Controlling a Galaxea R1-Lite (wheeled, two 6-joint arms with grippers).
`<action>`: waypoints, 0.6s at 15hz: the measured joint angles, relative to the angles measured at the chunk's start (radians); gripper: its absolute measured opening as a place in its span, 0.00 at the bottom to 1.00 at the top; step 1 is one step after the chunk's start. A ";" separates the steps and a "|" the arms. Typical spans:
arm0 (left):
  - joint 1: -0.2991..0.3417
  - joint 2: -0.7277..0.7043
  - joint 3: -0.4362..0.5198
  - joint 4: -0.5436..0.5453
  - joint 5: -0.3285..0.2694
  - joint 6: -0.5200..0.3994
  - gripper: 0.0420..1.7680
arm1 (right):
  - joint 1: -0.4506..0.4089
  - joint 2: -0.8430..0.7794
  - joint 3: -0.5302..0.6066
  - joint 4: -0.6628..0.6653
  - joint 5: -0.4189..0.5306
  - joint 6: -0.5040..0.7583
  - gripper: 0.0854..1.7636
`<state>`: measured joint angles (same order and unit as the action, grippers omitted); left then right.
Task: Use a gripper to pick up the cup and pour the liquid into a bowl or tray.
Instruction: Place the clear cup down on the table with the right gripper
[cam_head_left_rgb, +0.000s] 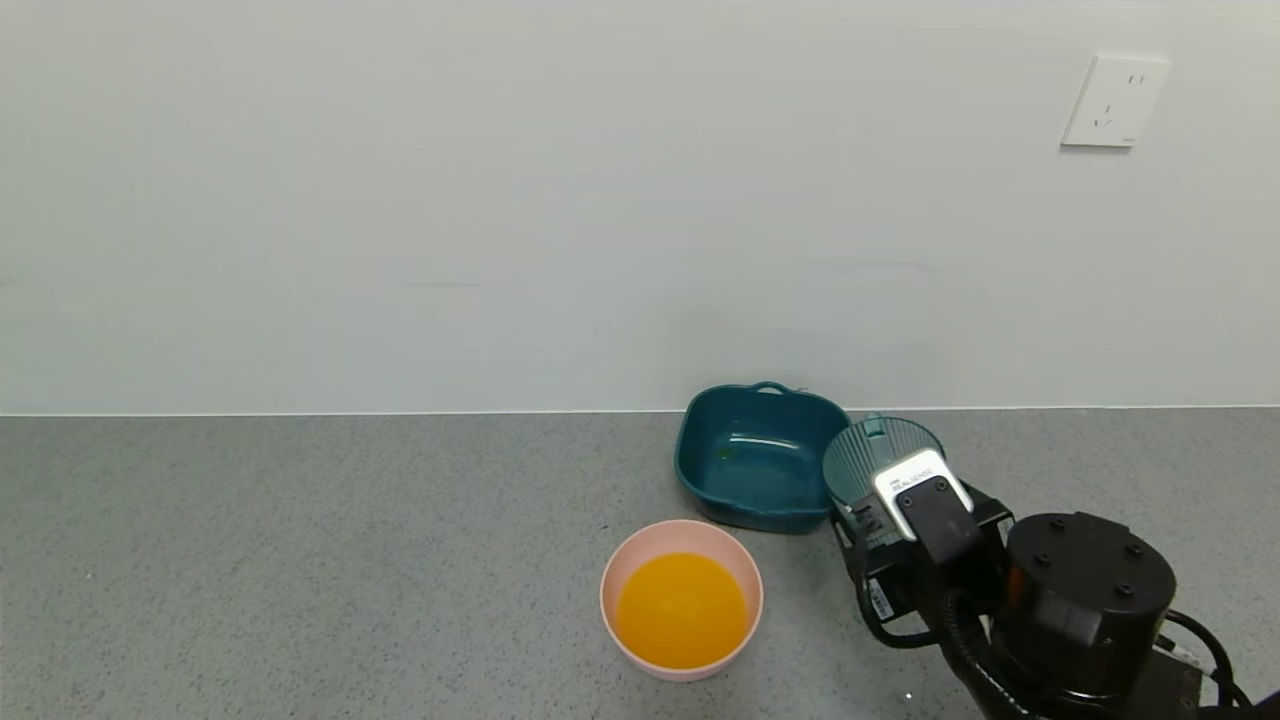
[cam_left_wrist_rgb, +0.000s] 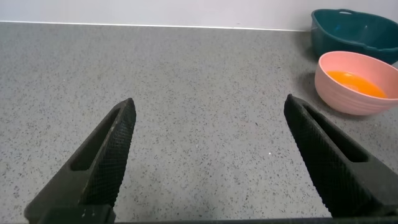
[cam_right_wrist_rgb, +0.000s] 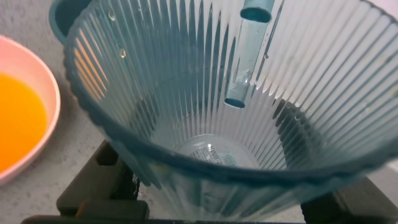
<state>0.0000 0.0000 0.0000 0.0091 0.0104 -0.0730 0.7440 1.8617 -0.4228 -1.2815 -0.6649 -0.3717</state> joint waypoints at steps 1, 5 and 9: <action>0.000 0.000 0.000 0.000 0.000 0.000 0.97 | -0.004 -0.011 0.008 0.000 0.000 0.050 0.77; 0.000 0.000 0.000 0.000 0.000 0.000 0.97 | -0.011 -0.064 0.026 0.000 -0.001 0.201 0.77; 0.000 0.000 0.000 0.000 0.000 0.000 0.97 | -0.013 -0.104 0.025 0.000 -0.002 0.345 0.77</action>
<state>0.0000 0.0000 0.0000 0.0091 0.0104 -0.0730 0.7313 1.7574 -0.3979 -1.2811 -0.6666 -0.0264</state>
